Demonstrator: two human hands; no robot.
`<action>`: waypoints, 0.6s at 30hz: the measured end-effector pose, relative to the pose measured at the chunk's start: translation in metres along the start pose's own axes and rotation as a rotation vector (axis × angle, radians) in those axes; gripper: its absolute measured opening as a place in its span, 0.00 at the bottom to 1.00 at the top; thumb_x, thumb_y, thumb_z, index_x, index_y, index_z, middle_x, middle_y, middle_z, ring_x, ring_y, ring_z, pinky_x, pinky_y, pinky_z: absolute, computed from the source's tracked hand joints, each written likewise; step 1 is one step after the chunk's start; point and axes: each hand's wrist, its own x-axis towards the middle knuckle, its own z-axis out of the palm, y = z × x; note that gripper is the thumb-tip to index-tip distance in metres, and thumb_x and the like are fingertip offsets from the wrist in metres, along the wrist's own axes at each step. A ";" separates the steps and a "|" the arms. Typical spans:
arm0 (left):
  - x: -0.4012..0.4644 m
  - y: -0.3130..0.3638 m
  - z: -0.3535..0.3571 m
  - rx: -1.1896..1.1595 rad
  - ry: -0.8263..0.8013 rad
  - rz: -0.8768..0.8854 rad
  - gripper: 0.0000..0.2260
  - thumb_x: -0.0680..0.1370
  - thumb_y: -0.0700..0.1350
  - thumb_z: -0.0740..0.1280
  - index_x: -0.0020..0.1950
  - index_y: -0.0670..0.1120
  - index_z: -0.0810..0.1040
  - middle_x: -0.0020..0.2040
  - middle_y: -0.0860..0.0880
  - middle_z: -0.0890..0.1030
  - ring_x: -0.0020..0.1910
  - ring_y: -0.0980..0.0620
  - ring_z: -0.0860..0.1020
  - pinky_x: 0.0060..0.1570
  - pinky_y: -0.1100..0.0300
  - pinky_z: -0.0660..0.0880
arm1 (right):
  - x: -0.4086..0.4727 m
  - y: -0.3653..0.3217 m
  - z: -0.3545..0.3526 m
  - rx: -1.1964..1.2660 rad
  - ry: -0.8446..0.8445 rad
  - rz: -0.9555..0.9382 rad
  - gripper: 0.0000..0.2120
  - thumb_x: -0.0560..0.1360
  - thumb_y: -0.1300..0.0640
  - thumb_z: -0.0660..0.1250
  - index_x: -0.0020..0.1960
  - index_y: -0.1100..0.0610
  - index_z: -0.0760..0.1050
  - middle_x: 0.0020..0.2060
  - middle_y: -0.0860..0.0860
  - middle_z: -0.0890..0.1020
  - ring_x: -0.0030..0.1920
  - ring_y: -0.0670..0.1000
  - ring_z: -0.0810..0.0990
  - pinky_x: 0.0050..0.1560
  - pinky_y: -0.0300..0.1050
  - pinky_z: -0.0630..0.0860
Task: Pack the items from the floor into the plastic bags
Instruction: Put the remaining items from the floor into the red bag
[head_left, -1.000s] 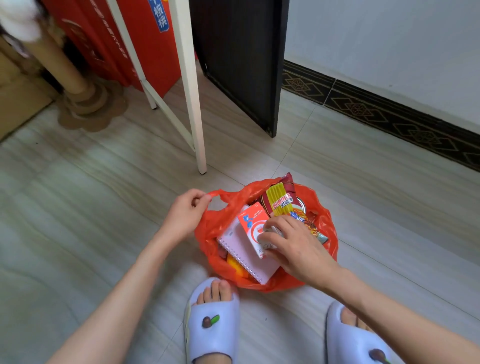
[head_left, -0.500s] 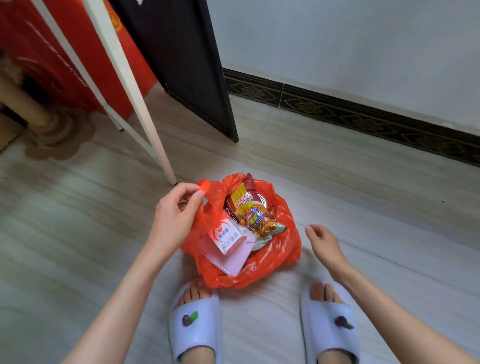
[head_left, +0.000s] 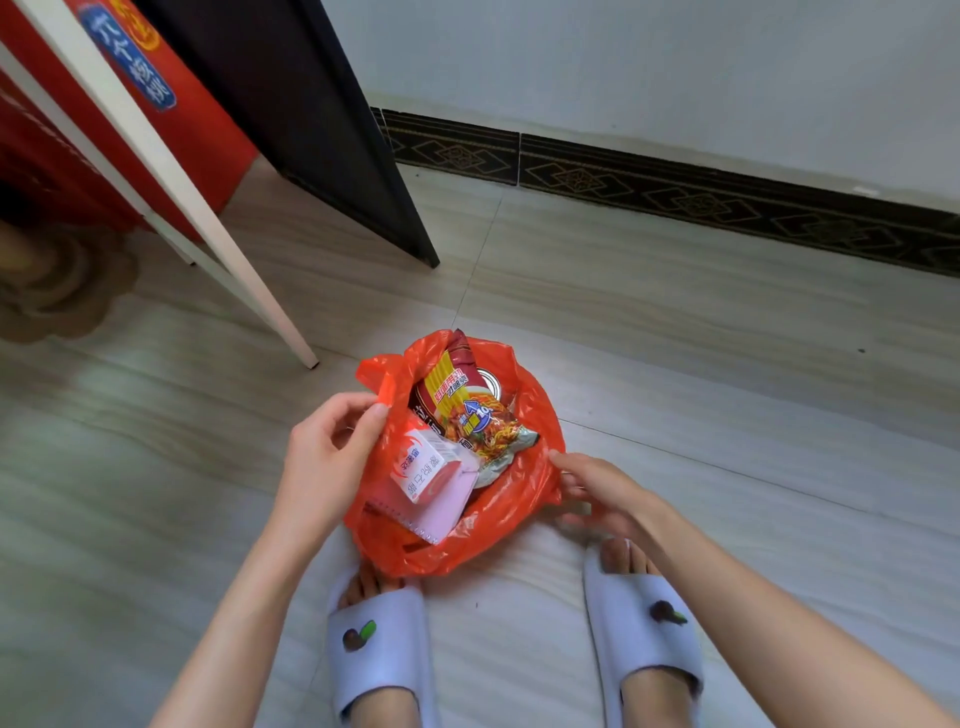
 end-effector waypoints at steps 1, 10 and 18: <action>-0.004 0.000 0.002 0.002 -0.017 -0.009 0.03 0.76 0.39 0.65 0.45 0.43 0.78 0.35 0.53 0.77 0.29 0.67 0.72 0.31 0.76 0.67 | 0.000 0.000 0.004 0.012 0.039 -0.064 0.08 0.76 0.56 0.64 0.39 0.54 0.73 0.30 0.50 0.78 0.28 0.46 0.77 0.31 0.37 0.73; -0.008 0.009 -0.029 -0.032 0.019 -0.094 0.07 0.77 0.42 0.64 0.40 0.47 0.78 0.32 0.54 0.78 0.29 0.65 0.73 0.34 0.68 0.71 | -0.049 -0.028 0.004 0.206 0.024 -0.208 0.05 0.75 0.59 0.66 0.40 0.57 0.74 0.34 0.52 0.79 0.36 0.49 0.77 0.34 0.39 0.77; -0.008 0.064 -0.058 -0.112 -0.015 -0.060 0.08 0.78 0.43 0.63 0.41 0.45 0.78 0.39 0.47 0.79 0.40 0.52 0.75 0.48 0.54 0.73 | -0.122 -0.084 0.017 0.102 -0.110 -0.336 0.10 0.75 0.57 0.66 0.36 0.53 0.69 0.27 0.49 0.65 0.26 0.45 0.61 0.29 0.38 0.59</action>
